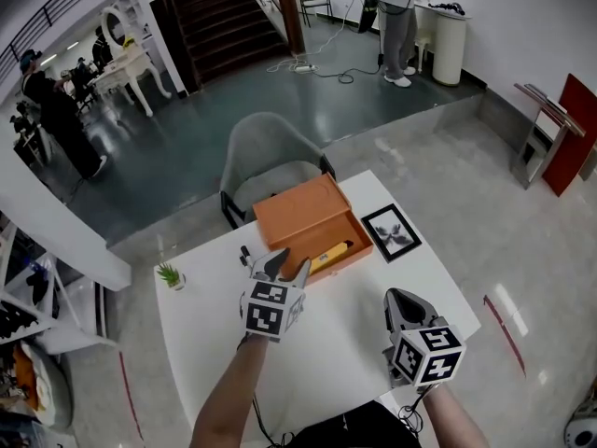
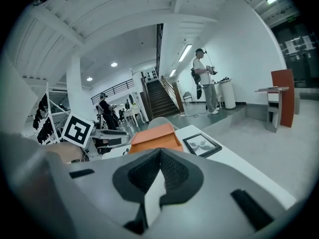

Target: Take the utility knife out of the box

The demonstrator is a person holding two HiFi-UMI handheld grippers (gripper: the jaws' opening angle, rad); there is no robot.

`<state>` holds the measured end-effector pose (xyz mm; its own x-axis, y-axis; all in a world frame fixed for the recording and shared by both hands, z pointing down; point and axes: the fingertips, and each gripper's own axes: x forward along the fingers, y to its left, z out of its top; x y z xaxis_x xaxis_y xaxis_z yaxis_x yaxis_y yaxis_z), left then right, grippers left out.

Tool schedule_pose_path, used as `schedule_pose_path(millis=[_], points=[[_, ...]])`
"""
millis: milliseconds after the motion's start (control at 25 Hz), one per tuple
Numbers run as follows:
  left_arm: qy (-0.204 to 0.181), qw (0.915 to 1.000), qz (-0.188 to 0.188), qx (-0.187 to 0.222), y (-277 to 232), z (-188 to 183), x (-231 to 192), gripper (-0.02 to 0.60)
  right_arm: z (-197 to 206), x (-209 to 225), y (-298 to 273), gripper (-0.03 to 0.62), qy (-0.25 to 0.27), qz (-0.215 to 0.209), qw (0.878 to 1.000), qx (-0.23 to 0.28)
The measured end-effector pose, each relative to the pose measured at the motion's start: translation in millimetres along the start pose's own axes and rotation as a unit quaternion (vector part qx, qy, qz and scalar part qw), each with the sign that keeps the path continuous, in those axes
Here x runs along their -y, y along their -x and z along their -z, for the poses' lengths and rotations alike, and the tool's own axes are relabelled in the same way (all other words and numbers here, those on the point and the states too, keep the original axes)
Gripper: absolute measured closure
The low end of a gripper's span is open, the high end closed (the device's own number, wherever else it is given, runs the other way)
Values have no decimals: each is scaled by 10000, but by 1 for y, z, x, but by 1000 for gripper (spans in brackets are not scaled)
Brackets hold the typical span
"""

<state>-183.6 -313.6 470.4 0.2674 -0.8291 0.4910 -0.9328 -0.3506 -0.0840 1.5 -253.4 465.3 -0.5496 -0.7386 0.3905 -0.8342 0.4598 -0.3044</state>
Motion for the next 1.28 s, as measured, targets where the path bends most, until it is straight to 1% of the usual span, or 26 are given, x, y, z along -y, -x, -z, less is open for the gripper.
schedule_pose_path(millis=[240, 480, 640, 840, 1000, 1280], points=[[-243, 9986, 278, -370, -31, 4, 0, 417, 2, 14, -18, 594, -90, -32, 9999, -125], [-548, 9941, 577, -739, -59, 9, 3, 410, 4, 22, -30, 594, -153, -80, 9996, -208], [-717, 9891, 747, -1049, -77, 15, 6, 408, 4, 26, -36, 594, -175, -99, 9995, -249], [-773, 9818, 1034, -1392, -95, 27, 14, 408, 6, 32, -40, 594, -210, -104, 9992, -320], [-840, 9769, 1185, -1570, -108, 37, 19, 408, 8, 38, -44, 594, -246, -89, 9990, -365], [-1114, 9667, 1427, -1811, -126, 48, 26, 407, 11, 44, -47, 594, -265, -78, 9986, -448]])
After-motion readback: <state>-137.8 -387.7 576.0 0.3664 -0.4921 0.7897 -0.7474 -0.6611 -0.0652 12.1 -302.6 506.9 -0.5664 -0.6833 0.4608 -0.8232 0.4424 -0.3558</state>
